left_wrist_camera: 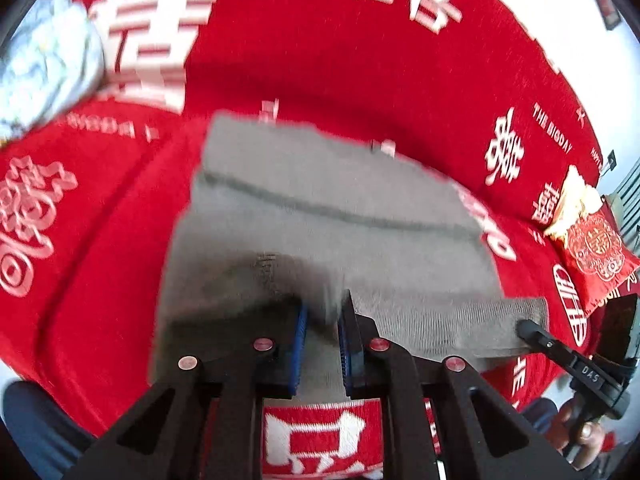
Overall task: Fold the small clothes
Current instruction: 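Lift the hem with both tools and fold it toward the collar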
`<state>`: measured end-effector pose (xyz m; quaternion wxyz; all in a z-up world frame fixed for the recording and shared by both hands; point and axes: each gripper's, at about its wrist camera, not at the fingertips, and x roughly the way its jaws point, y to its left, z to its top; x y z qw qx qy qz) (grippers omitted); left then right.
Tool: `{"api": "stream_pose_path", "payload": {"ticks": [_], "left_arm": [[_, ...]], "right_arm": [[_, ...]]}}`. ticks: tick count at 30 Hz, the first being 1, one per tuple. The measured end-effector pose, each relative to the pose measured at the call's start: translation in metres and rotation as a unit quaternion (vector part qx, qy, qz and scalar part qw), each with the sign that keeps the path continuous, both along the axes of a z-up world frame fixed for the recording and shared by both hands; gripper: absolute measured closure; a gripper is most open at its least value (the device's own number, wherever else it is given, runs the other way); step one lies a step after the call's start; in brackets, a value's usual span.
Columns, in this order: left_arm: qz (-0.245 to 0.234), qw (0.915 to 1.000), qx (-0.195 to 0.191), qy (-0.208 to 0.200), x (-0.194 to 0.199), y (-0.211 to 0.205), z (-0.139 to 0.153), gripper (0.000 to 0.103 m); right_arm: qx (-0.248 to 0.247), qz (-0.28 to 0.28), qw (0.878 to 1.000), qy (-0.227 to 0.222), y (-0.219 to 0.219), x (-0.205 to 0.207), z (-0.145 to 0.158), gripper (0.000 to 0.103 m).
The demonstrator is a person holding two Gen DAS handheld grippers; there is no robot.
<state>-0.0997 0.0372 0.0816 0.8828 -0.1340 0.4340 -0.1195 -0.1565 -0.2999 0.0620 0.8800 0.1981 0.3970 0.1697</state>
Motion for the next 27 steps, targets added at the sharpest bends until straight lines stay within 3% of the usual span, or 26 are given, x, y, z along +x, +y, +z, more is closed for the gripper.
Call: {"api": "stream_pose_path", "payload": {"ticks": [3,5,7,10,13,15,17,19,21,27], "left_arm": [[0.001,0.9999,0.006,-0.013,0.008,0.0,0.012,0.087],[-0.004,0.9999,0.014,-0.009,0.015,-0.003,0.01,0.101],[-0.013,0.9997,0.013,0.015,0.022,-0.005,0.0,0.101],[-0.019,0.9969,-0.045,0.062,0.023,0.008,-0.017,0.1],[-0.011,0.992,-0.102,0.072,0.015,0.027,-0.029,0.1],[-0.002,0.9876,-0.129,0.089,0.011,0.04,-0.041,0.089],[0.009,0.9867,-0.13,0.098,0.008,0.045,-0.046,0.015],[0.042,0.9873,-0.141,0.06,-0.005,0.054,-0.039,0.01],[0.04,0.9854,-0.163,0.031,-0.014,0.057,-0.027,0.01],[0.013,0.9851,-0.154,0.075,0.011,0.028,-0.014,0.01]], "right_arm": [[0.006,-0.001,1.0,-0.016,0.001,0.007,0.015,0.089],[0.004,-0.002,1.0,-0.018,0.003,0.012,0.019,0.089],[-0.006,-0.001,1.0,-0.015,0.006,0.017,0.019,0.089],[-0.02,0.001,1.0,-0.011,0.009,0.015,0.014,0.089],[-0.032,0.005,0.999,-0.008,0.009,0.007,0.003,0.089],[-0.044,0.008,0.999,-0.002,0.009,-0.003,-0.009,0.089],[-0.041,0.011,0.999,0.009,0.007,-0.01,-0.024,0.089],[-0.034,0.01,0.999,0.015,0.005,-0.015,-0.033,0.089],[-0.031,0.01,0.999,0.018,0.003,-0.018,-0.037,0.089],[-0.039,0.013,0.999,0.007,0.007,-0.017,-0.033,0.089]]}}
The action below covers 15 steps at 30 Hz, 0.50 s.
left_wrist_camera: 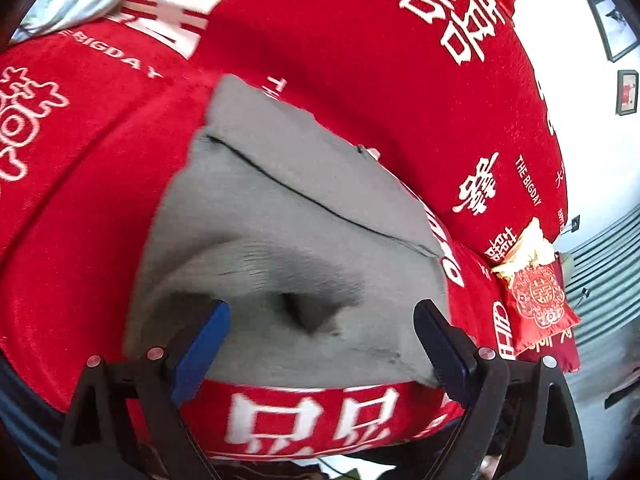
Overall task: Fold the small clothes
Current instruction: 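Lift the hem with both tools and fold it toward the collar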
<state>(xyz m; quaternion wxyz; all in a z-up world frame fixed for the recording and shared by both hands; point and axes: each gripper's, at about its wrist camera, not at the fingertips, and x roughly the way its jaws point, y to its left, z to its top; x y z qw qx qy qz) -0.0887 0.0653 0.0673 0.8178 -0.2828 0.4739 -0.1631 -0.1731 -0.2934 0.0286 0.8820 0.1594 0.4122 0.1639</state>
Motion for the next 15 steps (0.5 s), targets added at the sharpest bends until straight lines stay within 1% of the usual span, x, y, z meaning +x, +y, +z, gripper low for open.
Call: {"api": "stream_pose_path", "payload": {"ticks": [3,4,5,7,8,9,10,12,14,15], "left_arm": [[-0.004,0.9997,0.013,0.02,0.017,-0.016,0.012,0.01],[-0.001,0.9992,0.019,0.036,0.023,-0.019,0.013,0.01],[0.002,0.9976,0.022,0.066,0.03,-0.024,0.009,0.01],[0.008,0.9949,0.015,0.1,0.036,-0.024,0.003,0.01],[0.017,0.9926,0.015,0.12,0.036,-0.024,-0.001,0.01],[0.036,0.9893,0.019,0.14,0.034,-0.021,-0.004,0.01],[0.049,0.9878,0.016,0.147,0.031,-0.018,-0.005,0.01],[0.087,0.9837,-0.003,0.157,0.021,-0.007,-0.008,0.01],[0.101,0.9818,-0.014,0.16,0.021,-0.003,-0.01,0.01],[0.099,0.9816,-0.016,0.162,0.024,-0.004,-0.014,0.01]], "right_arm": [[-0.001,0.002,1.0,0.0,0.001,0.0,0.0,0.089],[-0.001,0.003,1.0,0.0,0.001,0.0,0.0,0.089],[0.0,0.003,1.0,0.0,0.001,0.0,-0.001,0.089],[0.003,0.002,1.0,0.0,0.0,0.0,-0.001,0.089],[0.005,0.001,1.0,0.0,0.0,0.001,-0.001,0.089],[0.007,0.001,1.0,-0.001,-0.001,0.001,-0.001,0.089],[0.008,0.001,1.0,-0.001,-0.002,0.0,-0.001,0.089],[0.008,0.003,1.0,-0.003,-0.003,0.0,0.0,0.089],[0.005,0.005,1.0,-0.004,-0.002,0.001,0.0,0.089],[0.005,0.005,1.0,-0.004,-0.001,0.001,0.0,0.089]]}}
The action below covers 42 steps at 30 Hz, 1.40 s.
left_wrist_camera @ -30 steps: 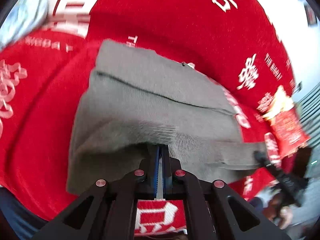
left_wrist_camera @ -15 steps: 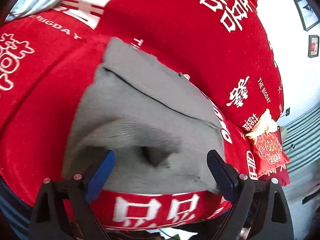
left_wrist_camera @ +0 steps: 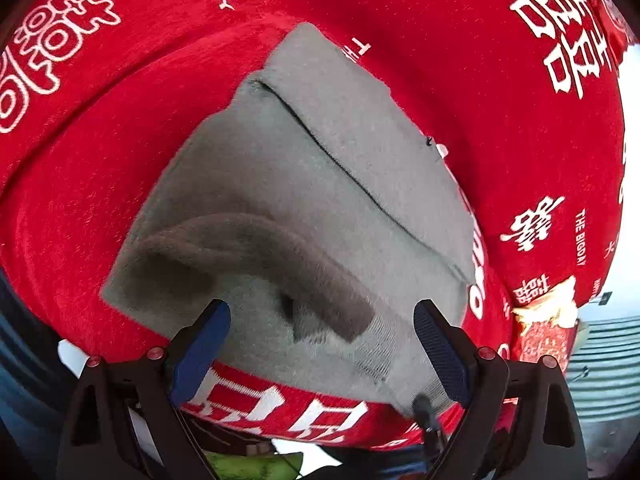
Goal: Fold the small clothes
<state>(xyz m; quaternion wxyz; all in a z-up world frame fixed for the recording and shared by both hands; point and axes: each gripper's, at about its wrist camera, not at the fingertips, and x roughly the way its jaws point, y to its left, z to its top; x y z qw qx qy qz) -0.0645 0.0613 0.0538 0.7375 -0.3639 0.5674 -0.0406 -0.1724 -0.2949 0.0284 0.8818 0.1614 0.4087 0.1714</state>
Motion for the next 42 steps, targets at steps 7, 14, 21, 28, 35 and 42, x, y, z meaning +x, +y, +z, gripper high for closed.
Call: {"api": "stream_pose_path", "payload": {"ticks": [7,14,21,28,35,42], "left_arm": [[0.031,0.9981,-0.049,0.02,0.015,0.003,-0.021,0.089],[0.008,0.9985,-0.007,-0.053,-0.018,0.009,0.013,0.089],[-0.026,0.9829,0.08,-0.164,-0.025,0.009,0.049,0.089],[-0.046,0.9902,0.014,-0.131,-0.009,0.014,0.016,0.1],[-0.031,0.9965,0.008,-0.077,-0.019,0.012,0.008,0.099],[-0.011,0.9825,-0.024,-0.185,-0.083,0.013,0.047,0.1]], "right_arm": [[0.003,0.0,1.0,0.0,0.001,-0.002,-0.001,0.089],[0.018,-0.013,1.0,-0.01,-0.006,-0.004,0.008,0.089],[0.046,-0.025,0.998,-0.033,-0.011,0.004,0.036,0.09],[0.021,-0.011,0.999,-0.037,0.003,0.014,0.046,0.09],[0.015,-0.014,1.0,-0.017,0.0,0.011,0.026,0.09],[0.011,-0.012,1.0,-0.022,-0.001,0.006,0.024,0.09]]}}
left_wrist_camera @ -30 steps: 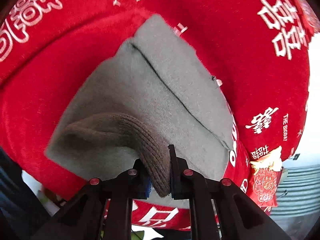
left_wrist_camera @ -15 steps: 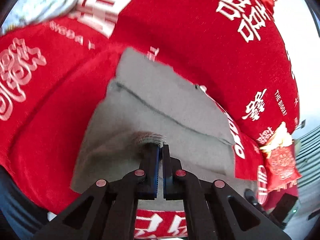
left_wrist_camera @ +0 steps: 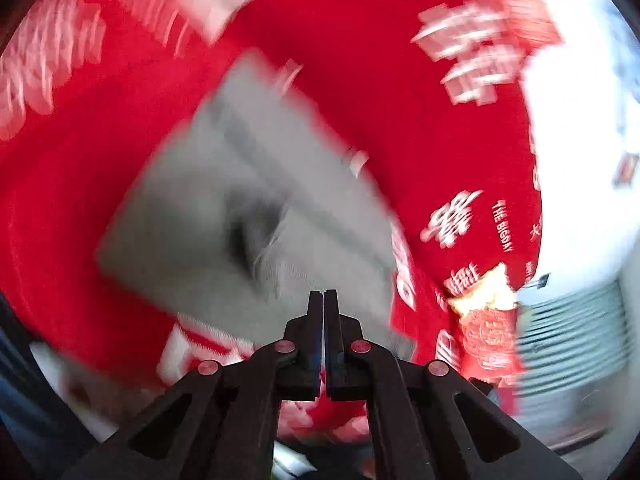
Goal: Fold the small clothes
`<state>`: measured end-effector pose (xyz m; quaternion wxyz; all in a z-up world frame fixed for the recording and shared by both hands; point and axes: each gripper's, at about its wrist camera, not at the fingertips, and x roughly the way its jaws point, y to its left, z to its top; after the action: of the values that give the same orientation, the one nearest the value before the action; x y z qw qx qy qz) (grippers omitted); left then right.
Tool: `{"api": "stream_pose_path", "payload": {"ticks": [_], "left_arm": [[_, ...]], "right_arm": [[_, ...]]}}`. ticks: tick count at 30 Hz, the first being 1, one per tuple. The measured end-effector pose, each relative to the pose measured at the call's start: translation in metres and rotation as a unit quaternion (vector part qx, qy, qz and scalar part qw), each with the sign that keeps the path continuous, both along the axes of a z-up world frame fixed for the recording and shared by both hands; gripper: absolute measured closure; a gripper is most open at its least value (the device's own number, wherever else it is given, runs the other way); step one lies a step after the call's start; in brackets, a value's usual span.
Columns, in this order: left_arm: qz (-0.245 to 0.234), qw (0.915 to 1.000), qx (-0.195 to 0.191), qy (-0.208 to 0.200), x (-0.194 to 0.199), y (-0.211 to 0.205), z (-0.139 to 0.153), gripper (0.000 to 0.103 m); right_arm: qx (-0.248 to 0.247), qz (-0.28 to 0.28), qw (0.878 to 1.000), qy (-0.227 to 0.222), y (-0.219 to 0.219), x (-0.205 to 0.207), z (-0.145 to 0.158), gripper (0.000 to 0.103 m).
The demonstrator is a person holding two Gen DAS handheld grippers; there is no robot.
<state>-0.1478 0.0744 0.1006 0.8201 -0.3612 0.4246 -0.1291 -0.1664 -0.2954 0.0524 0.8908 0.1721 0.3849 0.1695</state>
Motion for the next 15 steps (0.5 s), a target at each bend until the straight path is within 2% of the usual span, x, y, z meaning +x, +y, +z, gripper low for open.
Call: {"api": "stream_pose_path", "payload": {"ticks": [1,2,3,4,5,7,8,10,13,15], "left_arm": [[0.025,0.9969,0.068,-0.03,-0.005,-0.004,0.008,0.1],[0.062,0.9923,0.095,-0.049,-0.007,0.0,0.005,0.077],[0.08,0.9924,0.087,-0.033,-0.005,0.007,-0.002,0.045],[0.088,0.9937,0.069,0.004,-0.001,0.014,-0.012,0.001],[0.106,0.9936,0.036,0.012,-0.002,0.022,-0.021,0.002],[0.098,0.995,0.011,-0.011,-0.003,0.023,-0.021,0.002],[0.088,0.996,0.011,-0.015,-0.001,0.021,-0.019,0.002],[0.063,0.9976,0.021,0.019,0.012,0.014,-0.022,0.002],[0.029,0.9959,-0.034,0.079,0.04,0.004,-0.036,0.002],[0.037,0.9939,-0.043,0.095,0.056,0.002,-0.041,0.002]], "right_arm": [[0.003,0.0,1.0,0.0,-0.001,0.0,-0.001,0.09],[0.004,0.0,1.0,0.001,-0.001,0.0,-0.003,0.09],[0.006,0.0,1.0,0.004,-0.001,0.001,-0.005,0.09],[0.006,0.0,1.0,0.005,-0.001,0.002,-0.006,0.09],[0.006,0.0,1.0,0.005,-0.001,0.001,-0.007,0.09],[0.008,0.001,1.0,0.006,-0.001,0.0,-0.009,0.09],[0.008,0.001,1.0,0.008,-0.001,0.0,-0.01,0.09],[0.007,0.001,1.0,0.011,-0.001,0.002,-0.012,0.09],[0.01,-0.001,1.0,0.013,0.0,0.003,-0.013,0.09],[0.01,0.0,1.0,0.011,0.002,0.003,-0.013,0.09]]}}
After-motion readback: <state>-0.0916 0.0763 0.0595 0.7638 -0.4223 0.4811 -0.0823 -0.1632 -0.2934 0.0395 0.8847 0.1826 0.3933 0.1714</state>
